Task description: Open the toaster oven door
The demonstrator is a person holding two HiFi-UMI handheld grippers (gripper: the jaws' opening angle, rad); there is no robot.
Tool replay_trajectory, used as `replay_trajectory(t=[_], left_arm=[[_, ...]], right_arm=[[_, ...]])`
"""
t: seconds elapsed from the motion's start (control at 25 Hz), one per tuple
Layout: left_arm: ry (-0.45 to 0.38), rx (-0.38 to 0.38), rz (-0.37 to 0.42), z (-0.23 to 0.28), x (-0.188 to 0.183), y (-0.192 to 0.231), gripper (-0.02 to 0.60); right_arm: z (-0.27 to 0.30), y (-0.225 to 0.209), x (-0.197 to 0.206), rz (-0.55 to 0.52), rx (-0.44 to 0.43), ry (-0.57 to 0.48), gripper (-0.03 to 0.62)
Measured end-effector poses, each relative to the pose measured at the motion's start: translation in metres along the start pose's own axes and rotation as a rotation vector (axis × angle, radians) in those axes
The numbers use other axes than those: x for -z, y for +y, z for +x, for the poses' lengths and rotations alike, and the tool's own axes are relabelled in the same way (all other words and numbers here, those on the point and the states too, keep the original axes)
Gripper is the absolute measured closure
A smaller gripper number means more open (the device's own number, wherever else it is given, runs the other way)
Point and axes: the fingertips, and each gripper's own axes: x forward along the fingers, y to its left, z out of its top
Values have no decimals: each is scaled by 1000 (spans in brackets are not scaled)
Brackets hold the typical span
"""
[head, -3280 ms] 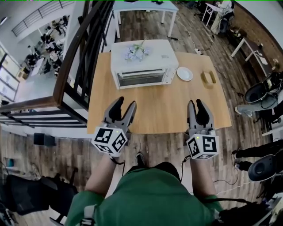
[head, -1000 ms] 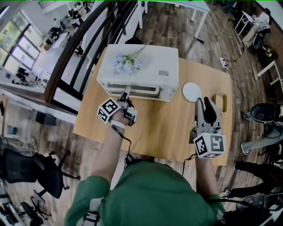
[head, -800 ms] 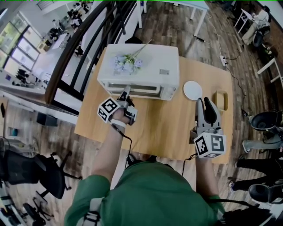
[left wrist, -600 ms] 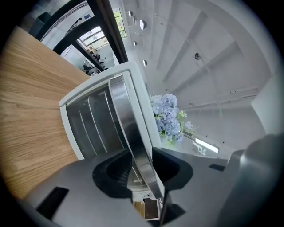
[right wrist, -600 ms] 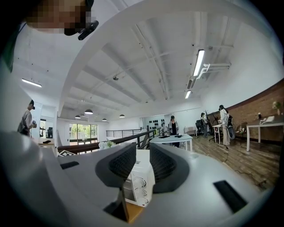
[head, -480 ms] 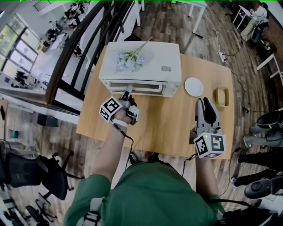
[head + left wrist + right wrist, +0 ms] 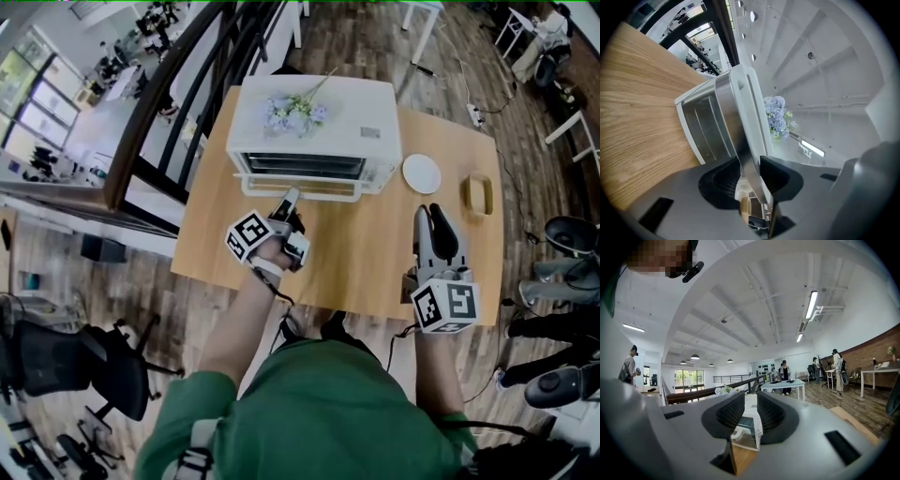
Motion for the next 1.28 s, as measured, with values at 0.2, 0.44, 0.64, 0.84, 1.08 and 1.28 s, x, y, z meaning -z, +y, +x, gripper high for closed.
replay_trajectory(t=[0.2,0.44,0.64,0.84,1.08,1.28], left_arm=[[38,-4,-1,-17,11,14,436],[66,-24,-10,-35,24,26,436],[88,-33,-27,-46,33,37,436],[116,-51,-22,-57,43,50,437],[139,-86,-25,-68,54,69,443],[140,-113,-29,-77,64,84,451]], right_arm=[[-3,19,2,-3,0,0,499],[-9,33,3,-18,11,11,503],[-13,42,8,-22,15,28,508],[-16,50,15,-26,15,44,510],[-15,60,18,-33,-5,57,513],[-17,64,18,-43,-16,65,514]])
